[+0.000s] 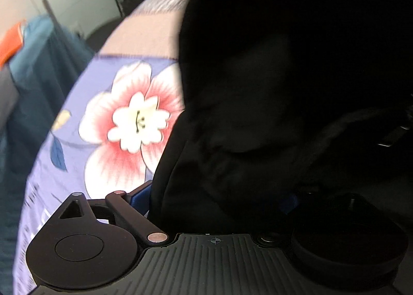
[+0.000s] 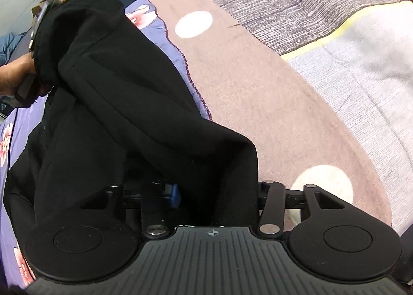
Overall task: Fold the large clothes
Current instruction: 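Lift the black jacket with both grippers and shake it open in the air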
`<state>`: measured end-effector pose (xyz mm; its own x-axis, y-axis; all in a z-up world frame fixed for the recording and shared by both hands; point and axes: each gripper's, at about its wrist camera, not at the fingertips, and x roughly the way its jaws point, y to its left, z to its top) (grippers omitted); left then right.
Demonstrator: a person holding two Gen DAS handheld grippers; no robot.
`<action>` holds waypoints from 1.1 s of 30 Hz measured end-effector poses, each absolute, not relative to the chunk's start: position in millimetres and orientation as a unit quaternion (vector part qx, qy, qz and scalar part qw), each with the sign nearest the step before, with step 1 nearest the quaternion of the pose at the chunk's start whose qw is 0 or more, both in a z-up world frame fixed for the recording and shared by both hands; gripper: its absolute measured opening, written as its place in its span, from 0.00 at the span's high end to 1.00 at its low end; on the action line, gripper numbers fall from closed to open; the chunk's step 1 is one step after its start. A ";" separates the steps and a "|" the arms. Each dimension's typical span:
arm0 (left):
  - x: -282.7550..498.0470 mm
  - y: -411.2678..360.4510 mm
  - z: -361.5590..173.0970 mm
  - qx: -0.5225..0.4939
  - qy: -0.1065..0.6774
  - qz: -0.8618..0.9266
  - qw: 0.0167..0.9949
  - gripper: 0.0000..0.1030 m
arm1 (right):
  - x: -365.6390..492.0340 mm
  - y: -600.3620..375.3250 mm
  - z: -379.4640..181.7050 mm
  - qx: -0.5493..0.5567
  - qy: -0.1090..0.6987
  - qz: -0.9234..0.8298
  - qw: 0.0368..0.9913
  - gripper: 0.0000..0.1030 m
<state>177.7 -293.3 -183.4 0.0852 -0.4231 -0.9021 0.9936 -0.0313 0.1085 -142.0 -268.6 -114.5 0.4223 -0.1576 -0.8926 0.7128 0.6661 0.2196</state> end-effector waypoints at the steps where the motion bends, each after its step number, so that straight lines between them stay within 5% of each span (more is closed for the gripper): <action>1: 173.5 -292.0 -183.0 0.425 0.328 -0.585 0.607 0.00 | -142.1 -267.5 -116.2 0.304 0.460 -0.279 0.786 0.56; 7: 157.1 -285.5 -178.3 0.435 0.306 -0.589 0.608 0.00 | -142.0 -268.6 -123.3 0.327 0.446 -0.304 0.776 0.84; 10: 147.8 -279.2 -176.2 0.434 0.308 -0.580 0.617 0.25 | -144.3 -266.8 -118.6 0.331 0.434 -0.314 0.777 0.88; 12: 141.7 -270.9 -172.6 0.432 0.303 -0.570 0.630 0.53 | -148.7 -264.1 -111.1 0.331 0.422 -0.322 0.780 0.88; 22: 149.5 -196.8 -78.1 0.257 0.344 -0.539 0.725 0.61 | -177.8 -259.5 -33.0 0.290 0.306 -0.347 0.838 0.93; 24: 141.4 -178.3 -53.6 0.239 0.334 -0.535 0.739 0.72 | -178.6 -259.1 -5.7 0.271 0.271 -0.339 0.859 0.93; 31: 109.9 -113.8 59.3 0.182 0.228 -0.507 0.811 0.68 | -162.4 -237.1 97.7 0.181 0.146 -0.248 0.940 0.94; 32: 104.1 -107.9 64.7 0.189 0.218 -0.499 0.817 0.62 | -160.0 -232.5 109.2 0.173 0.128 -0.233 0.948 0.94; 33: 101.8 -101.5 67.2 0.193 0.215 -0.493 0.820 0.38 | -158.7 -226.8 122.2 0.166 0.107 -0.215 0.956 0.94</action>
<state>101.8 -101.5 67.2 0.4206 -0.7259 -0.5443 0.8925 0.4387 0.1046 -158.7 -226.8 122.2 0.8843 -0.3758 -0.2770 0.4473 0.8520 0.2721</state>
